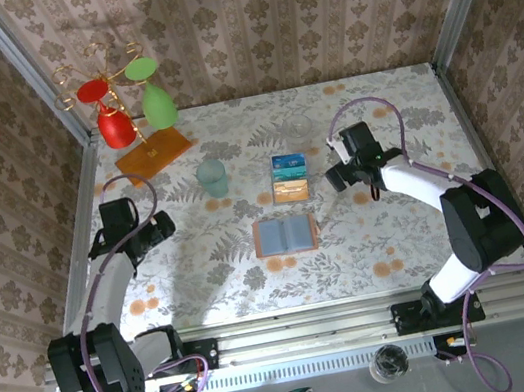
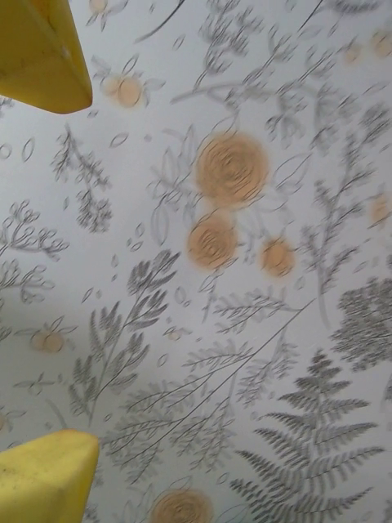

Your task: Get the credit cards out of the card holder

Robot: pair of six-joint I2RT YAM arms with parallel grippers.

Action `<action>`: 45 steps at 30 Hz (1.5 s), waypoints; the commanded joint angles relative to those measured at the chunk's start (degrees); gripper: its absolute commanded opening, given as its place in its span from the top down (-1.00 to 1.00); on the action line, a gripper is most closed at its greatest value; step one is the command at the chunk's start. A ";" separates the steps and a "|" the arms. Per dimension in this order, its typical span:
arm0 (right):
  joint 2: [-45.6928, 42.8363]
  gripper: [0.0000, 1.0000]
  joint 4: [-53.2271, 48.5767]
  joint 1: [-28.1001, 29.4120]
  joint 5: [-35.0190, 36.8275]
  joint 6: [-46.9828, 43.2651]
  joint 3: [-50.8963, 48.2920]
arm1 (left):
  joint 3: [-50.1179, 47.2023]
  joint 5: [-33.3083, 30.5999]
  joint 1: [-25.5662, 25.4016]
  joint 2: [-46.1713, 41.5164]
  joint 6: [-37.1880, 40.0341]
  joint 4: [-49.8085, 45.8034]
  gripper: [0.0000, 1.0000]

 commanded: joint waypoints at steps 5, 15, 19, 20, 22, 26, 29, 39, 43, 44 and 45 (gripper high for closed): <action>-3.12 -1.00 20.20 -4.18 10.32 5.64 -9.34 | -5.99 -9.31 0.64 -1.85 6.66 15.04 -1.00; -3.47 -1.00 37.62 -7.53 8.54 10.99 -18.61 | -19.24 -7.89 2.05 2.20 15.55 50.52 -1.00; -3.54 -1.00 46.36 -7.88 6.78 10.99 -23.29 | -20.54 -3.19 4.50 4.87 14.75 58.63 -1.00; -3.85 -1.00 46.64 -8.33 6.14 11.28 -23.69 | -21.02 -2.12 5.13 5.63 14.23 61.07 -1.00; -4.00 -1.00 47.54 -9.29 4.06 11.71 -24.36 | -21.89 -0.25 6.09 7.75 13.20 66.11 -1.00; -4.35 -1.00 49.79 -10.60 -0.33 11.75 -25.89 | -19.62 4.79 7.05 12.43 12.48 68.60 -1.00; -4.47 -1.00 51.42 -11.18 -2.14 11.83 -26.88 | -18.93 7.82 6.98 17.06 12.45 73.05 -1.00; -1.80 -1.00 58.35 -12.72 -5.61 12.46 -29.60 | -19.98 7.36 2.47 19.92 17.93 78.15 -1.00; -2.02 -1.00 56.73 -13.06 -6.55 12.74 -29.01 | -19.78 6.90 -0.27 24.77 21.27 82.19 -1.00; -1.83 -1.00 57.03 -13.16 -6.66 12.70 -29.00 | -19.65 6.29 -0.74 24.89 21.72 82.43 -1.00; -1.97 -1.00 56.80 -13.11 -6.67 12.71 -28.97 | -19.06 5.61 -1.10 24.55 21.88 80.54 -1.00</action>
